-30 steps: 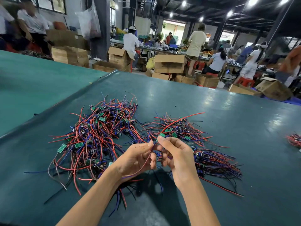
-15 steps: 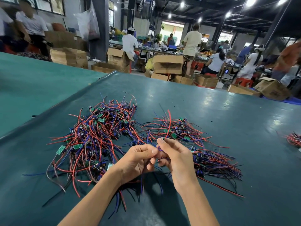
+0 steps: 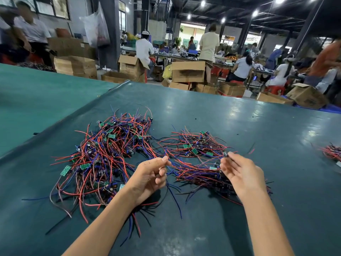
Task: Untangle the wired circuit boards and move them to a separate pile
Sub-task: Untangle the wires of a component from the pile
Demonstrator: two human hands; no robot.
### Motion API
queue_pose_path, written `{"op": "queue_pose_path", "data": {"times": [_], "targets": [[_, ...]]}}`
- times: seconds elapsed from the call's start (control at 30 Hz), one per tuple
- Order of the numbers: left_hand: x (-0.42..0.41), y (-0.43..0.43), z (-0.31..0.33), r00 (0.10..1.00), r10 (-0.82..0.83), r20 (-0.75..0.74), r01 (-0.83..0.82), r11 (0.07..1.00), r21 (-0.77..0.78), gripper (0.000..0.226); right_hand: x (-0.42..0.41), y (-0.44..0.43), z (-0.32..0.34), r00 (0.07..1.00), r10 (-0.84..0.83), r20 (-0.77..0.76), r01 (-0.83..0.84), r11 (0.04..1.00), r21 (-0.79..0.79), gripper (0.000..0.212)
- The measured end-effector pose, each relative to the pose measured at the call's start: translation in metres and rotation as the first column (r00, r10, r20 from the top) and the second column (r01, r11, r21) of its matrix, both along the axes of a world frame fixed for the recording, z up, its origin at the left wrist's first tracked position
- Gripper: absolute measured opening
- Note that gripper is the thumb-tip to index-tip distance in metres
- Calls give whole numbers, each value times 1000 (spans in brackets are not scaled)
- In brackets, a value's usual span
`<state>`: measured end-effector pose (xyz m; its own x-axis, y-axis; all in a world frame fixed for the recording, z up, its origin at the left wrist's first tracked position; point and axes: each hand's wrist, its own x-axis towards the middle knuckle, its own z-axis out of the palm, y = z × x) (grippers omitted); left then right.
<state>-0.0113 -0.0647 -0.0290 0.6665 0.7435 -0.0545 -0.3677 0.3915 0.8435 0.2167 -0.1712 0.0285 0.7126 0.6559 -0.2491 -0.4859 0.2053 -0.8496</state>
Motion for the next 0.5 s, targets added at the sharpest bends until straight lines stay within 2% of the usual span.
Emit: {"op": "queue_pose_path", "data": {"times": [0.1,0.13,0.23,0.27,0.37,0.43,0.5], "targets": [[0,1,-3,1000,18,-23,-19,1000,-15,17,7,-5,-15,991,-40,125,57,989,-136,9],[0,2,-3,1000,19,-22,-20,999,-25,17,8,-5,-19,987,-40,158,65,985,-158,16],[0,4,-5,1000,14,-25,-15,999,-34,21,12,-4,-30,956,-15,293,86,969,-231,56],[0,4,-6,1000,9,-26,-10,999,-32,22,13,-3,-34,942,-2,336,98,958,-268,61],[-1,4,-7,999,6,-35,-7,1000,-25,26,9,-2,-43,877,4,481,196,910,-366,47],[0,2,-7,998,8,-59,-8,1000,-8,24,-2,-7,-54,724,-27,689,356,871,-339,33],[2,0,-6,994,12,-108,-11,1000,10,21,-16,-15,-67,482,-82,873,463,869,-174,27]]}}
